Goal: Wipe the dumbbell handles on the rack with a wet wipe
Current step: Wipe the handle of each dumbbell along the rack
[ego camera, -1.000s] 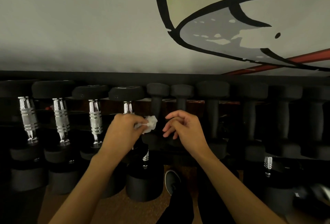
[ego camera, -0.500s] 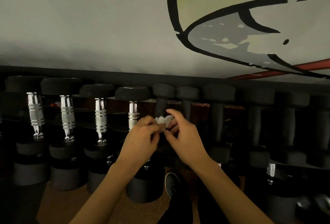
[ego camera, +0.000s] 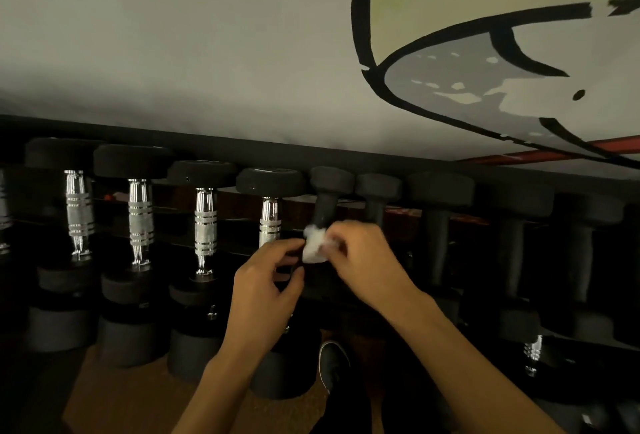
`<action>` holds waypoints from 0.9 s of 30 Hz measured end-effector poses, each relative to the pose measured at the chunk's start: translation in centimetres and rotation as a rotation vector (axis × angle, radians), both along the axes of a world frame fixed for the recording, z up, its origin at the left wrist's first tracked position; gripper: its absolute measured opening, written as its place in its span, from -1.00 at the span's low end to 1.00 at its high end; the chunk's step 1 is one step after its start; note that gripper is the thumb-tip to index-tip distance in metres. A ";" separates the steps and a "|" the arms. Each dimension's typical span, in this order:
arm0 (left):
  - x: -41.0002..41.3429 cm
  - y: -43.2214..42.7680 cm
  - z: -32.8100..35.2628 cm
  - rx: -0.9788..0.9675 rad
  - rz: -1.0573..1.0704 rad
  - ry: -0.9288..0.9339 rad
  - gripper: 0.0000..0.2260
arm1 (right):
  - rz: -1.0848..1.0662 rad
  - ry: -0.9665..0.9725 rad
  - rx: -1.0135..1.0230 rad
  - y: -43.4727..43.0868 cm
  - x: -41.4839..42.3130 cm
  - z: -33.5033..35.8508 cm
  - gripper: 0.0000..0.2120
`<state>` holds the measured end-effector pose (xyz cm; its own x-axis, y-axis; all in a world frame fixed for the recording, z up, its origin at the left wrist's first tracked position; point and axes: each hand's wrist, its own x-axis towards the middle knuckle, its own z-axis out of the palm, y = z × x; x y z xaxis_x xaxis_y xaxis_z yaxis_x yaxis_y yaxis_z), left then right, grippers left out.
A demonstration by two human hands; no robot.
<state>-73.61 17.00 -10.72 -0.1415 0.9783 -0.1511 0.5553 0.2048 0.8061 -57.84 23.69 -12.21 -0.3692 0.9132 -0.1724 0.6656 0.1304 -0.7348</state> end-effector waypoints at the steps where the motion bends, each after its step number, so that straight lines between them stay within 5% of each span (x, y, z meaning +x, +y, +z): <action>1: -0.1 0.1 0.0 -0.024 0.035 -0.030 -0.62 | -0.097 0.042 0.005 0.8 0.1 0.3 -0.92; 4: -0.1 0.2 0.0 -0.054 0.067 -0.058 -0.56 | -0.265 0.077 -0.006 2.8 -0.3 1.1 -0.93; 14: -0.3 0.8 0.3 -0.025 -0.055 -0.030 -0.62 | 0.088 -0.308 -0.059 -1.7 -0.7 1.0 -0.88; 21: -0.7 0.8 -0.3 -0.045 -0.016 -0.069 -0.68 | -0.277 -0.130 -0.021 3.4 -0.7 1.3 -0.91; 27: -0.5 0.6 -0.1 -0.060 0.047 -0.137 -0.71 | -0.024 -0.290 0.015 0.5 -1.2 1.0 -0.91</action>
<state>-74.15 17.56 -10.85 -0.1610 0.9598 -0.2300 0.4297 0.2779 0.8592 -59.00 24.16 -11.16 -0.2852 0.9242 -0.2541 0.8506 0.1219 -0.5115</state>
